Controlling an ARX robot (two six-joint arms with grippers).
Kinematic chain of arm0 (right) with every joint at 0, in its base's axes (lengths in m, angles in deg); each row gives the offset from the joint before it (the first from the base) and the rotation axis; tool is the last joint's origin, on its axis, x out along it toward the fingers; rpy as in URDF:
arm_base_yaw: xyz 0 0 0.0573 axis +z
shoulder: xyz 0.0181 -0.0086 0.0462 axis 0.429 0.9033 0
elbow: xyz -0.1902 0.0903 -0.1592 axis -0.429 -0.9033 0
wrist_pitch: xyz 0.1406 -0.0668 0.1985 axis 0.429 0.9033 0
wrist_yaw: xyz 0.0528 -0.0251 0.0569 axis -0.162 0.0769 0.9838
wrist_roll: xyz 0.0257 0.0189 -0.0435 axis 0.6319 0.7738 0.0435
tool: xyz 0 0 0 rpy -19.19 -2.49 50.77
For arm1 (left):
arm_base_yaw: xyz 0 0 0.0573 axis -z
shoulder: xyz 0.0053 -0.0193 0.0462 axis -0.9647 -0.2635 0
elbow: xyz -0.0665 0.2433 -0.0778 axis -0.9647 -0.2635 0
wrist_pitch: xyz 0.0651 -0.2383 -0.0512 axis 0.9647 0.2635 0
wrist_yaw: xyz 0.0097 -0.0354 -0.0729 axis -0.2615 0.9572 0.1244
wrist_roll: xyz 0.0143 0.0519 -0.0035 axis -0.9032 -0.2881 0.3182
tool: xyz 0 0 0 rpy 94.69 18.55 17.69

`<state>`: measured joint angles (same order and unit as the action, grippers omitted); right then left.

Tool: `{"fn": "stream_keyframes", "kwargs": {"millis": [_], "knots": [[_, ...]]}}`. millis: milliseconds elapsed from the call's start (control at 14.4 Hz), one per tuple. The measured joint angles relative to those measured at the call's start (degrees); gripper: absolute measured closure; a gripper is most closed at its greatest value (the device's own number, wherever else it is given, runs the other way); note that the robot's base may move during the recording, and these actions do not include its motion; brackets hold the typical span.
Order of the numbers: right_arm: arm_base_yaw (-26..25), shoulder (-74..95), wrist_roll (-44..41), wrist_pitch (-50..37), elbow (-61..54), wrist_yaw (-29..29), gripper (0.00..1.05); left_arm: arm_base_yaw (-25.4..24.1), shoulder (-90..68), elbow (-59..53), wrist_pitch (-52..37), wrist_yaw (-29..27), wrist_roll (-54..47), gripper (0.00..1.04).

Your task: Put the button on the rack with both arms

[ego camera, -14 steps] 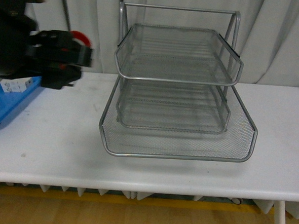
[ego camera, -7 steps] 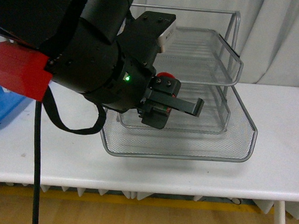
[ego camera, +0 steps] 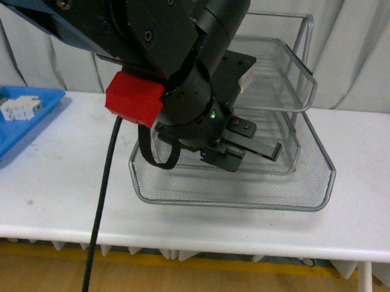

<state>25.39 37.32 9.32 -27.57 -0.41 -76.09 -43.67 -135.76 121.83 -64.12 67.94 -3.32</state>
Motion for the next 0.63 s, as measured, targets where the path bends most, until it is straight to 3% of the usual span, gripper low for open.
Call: {"fn": "stream_keyframes", "kwargs": {"millis": [487,627], "knots": [[0.0,0.0,0.02,0.0,0.0,0.0,0.06,0.2,-8.04,11.37,5.07,-0.98,1.33,0.65],[0.0,0.0,0.0,-0.02,0.0,0.0,0.06,0.11,-6.99,10.32,1.81,1.42,2.62,0.37]]}}
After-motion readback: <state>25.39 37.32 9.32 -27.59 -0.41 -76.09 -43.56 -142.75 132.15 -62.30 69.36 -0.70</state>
